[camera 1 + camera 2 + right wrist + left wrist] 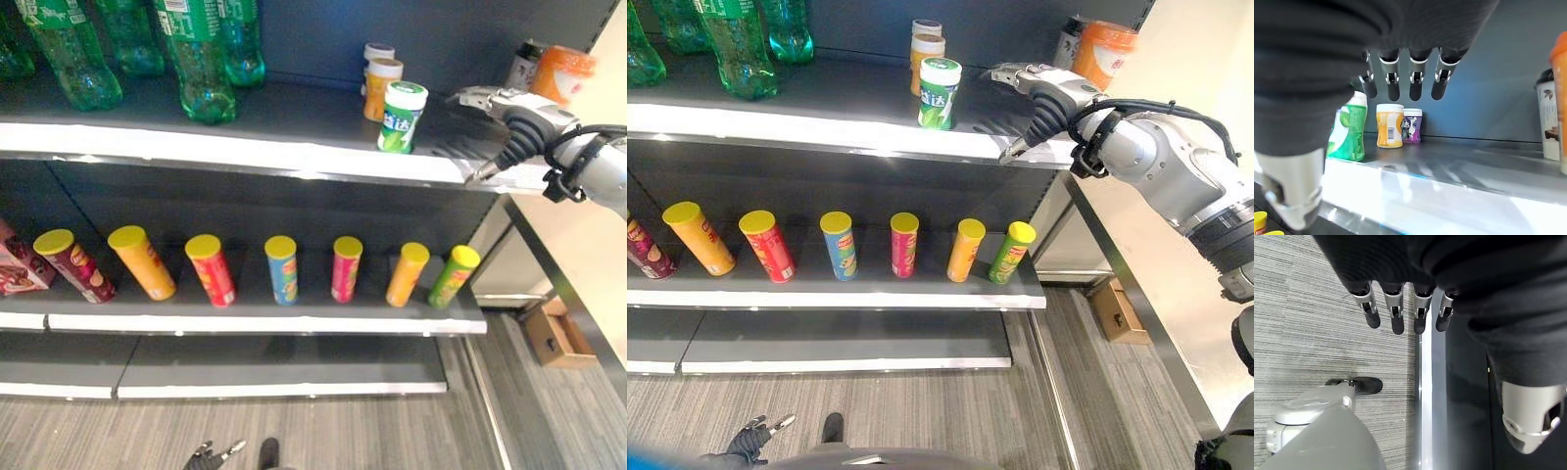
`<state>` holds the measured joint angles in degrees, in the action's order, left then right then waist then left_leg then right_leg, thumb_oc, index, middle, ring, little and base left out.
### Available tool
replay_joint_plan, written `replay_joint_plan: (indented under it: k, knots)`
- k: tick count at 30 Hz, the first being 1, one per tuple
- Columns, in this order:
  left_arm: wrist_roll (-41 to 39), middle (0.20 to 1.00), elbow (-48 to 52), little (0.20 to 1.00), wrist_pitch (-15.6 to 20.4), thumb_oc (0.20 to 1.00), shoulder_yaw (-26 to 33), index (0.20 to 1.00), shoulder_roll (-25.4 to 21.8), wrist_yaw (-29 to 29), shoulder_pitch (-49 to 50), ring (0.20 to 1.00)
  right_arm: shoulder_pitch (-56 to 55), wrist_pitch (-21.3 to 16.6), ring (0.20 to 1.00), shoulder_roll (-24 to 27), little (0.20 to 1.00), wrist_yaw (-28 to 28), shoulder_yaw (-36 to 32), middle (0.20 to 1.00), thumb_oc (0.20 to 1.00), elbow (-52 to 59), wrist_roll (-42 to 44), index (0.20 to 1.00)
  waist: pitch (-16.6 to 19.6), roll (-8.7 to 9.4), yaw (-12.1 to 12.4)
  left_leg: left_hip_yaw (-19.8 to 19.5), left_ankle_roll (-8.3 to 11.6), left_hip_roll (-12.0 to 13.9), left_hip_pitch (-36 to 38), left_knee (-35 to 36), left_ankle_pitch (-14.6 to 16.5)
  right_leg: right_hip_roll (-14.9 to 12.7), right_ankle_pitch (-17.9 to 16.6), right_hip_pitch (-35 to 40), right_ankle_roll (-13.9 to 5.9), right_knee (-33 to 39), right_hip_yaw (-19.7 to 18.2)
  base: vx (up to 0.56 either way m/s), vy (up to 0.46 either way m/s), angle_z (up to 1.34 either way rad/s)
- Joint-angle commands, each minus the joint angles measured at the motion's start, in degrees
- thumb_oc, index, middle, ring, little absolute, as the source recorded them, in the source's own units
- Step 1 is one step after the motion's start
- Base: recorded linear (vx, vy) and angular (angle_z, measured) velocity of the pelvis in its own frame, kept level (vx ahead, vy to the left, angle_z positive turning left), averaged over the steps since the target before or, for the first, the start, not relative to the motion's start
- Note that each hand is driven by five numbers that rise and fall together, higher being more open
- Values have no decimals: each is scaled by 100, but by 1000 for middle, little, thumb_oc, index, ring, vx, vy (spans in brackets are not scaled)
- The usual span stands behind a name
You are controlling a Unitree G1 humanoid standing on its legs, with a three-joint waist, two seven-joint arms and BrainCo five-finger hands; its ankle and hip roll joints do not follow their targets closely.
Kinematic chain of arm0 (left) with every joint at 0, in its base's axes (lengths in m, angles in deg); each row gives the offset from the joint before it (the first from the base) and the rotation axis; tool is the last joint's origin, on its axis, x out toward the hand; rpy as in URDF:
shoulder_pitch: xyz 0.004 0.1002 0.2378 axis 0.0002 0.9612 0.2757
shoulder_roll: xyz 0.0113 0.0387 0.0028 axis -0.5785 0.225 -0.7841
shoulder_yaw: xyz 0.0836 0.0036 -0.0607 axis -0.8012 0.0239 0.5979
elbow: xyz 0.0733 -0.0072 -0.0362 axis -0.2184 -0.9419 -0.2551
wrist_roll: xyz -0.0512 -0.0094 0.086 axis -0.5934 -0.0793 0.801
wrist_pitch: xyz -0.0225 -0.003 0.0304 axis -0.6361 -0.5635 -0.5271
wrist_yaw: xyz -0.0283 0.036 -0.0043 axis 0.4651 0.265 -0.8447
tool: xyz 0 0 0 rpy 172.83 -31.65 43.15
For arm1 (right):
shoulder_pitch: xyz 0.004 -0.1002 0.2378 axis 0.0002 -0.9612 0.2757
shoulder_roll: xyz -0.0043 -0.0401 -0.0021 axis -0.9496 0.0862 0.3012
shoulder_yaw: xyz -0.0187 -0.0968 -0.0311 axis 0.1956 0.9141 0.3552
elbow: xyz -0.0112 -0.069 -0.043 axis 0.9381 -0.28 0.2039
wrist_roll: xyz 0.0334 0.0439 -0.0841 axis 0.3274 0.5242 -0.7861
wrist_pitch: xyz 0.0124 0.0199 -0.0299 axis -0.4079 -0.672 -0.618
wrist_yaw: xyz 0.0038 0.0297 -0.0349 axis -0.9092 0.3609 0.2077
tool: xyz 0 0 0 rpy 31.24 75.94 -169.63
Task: Put the goods on the table back onto the shelves and tidy them up.
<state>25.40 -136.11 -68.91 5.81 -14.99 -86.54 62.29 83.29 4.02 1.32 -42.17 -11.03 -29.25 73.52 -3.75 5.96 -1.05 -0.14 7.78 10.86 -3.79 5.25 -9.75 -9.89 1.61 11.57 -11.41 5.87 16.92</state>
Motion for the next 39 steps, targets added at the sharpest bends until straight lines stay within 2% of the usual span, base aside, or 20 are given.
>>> replay_joint_plan:
  k: [1,39]
  knots:
    - [-37,1000,-19,1000,47,1000,20,1000,-324,38,-436,1000,387,-2,1000,10,1000,-48,-278,1000,1000,-93,-59,1000,-312,334,248,473,248,229,1036,-32,1143,-59,-21,-266,250,-110,212,0,0,0]
    - [-59,1000,-3,1000,45,1000,8,1000,-318,56,-465,1000,322,11,1000,-192,1000,46,-248,1000,1000,-47,-113,1000,-344,319,302,432,234,214,1020,-39,1146,-93,-39,-245,237,-116,270,0,0,1]
